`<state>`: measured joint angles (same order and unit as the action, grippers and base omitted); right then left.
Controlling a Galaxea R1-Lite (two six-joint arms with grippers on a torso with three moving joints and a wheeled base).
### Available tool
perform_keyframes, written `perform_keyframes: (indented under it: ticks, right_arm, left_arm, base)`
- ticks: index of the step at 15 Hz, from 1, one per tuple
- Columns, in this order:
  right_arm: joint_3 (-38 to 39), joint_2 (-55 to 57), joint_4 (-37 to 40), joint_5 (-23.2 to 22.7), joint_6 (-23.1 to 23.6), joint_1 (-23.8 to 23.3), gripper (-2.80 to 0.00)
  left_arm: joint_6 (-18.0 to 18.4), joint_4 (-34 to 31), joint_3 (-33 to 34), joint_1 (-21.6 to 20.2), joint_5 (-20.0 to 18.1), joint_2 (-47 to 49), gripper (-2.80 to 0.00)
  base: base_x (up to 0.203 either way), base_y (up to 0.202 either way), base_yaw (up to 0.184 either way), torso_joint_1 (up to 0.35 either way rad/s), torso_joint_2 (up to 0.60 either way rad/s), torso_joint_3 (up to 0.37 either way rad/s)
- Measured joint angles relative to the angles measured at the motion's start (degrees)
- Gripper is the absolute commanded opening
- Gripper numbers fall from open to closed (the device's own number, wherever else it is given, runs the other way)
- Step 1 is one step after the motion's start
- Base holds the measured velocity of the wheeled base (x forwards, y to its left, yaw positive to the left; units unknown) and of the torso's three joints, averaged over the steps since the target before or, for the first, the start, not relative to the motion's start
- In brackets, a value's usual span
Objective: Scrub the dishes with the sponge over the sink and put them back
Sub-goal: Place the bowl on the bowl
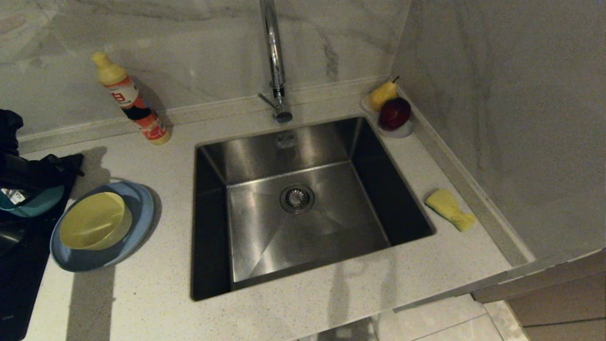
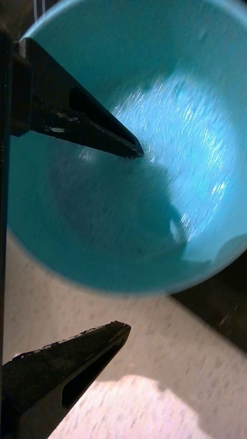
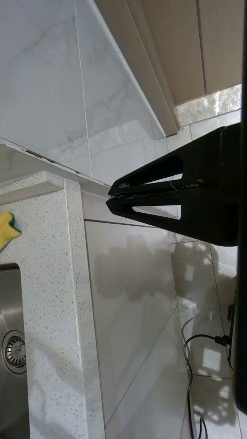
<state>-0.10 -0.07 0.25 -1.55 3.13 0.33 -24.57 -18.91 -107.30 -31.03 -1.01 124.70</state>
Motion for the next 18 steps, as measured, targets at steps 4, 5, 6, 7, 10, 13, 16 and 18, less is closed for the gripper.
perform_keyframes:
  ticks: [4,5,6,7,10,13,16,18]
  right_arm:
    - [0.0,0.0,0.01,0.02,0.0,0.0,-2.8]
    - [0.0,0.0,0.02,0.02,0.0,0.0,-2.8]
    - [0.0,0.0,0.01,0.02,0.03,0.0,-2.8]
    - [0.0,0.0,0.02,0.0,0.02,0.0,-2.8]
    - [0.0,0.0,0.04,0.01,0.02,-0.02,-2.8]
    - [0.0,0.0,0.02,0.02,0.01,-0.04,-2.8]
    - [0.0,0.0,0.02,0.02,0.04,-0.04,-2.8]
    - [0.0,0.0,0.02,0.02,0.0,0.02,-2.8]
  left_arm:
    - [0.59,-0.06,-0.28,-0.74,-0.03,0.49,-2.8]
    - [0.62,-0.05,-0.28,-0.75,-0.03,0.57,-2.8]
    - [0.57,0.04,-0.33,-0.75,-0.06,0.6,-2.8]
    - [0.51,0.09,-0.35,-0.74,-0.14,0.6,-2.8]
    - [0.54,0.02,-0.46,-0.91,0.08,0.31,-2.8]
    - [0.16,-1.35,-0.39,-1.26,-0.24,-0.87,-2.8]
    - [-0.39,-4.14,-0.41,-1.58,-0.47,-3.04,-2.8]
    - [-0.62,-5.91,-0.47,-1.79,-1.45,-5.67,-2.8]
  base:
    - [0.0,0.0,0.0,0.0,0.0,0.0]
    - [0.0,0.0,0.0,0.0,0.0,0.0]
    - [0.0,0.0,0.0,0.0,0.0,0.0]
    - [0.0,0.0,0.0,0.0,0.0,0.0]
    - [0.0,0.0,0.0,0.0,0.0,0.0]
    - [0.0,0.0,0.0,0.0,0.0,0.0]
    - [0.0,0.0,0.0,0.0,0.0,0.0]
    - [0.0,0.0,0.0,0.0,0.0,0.0]
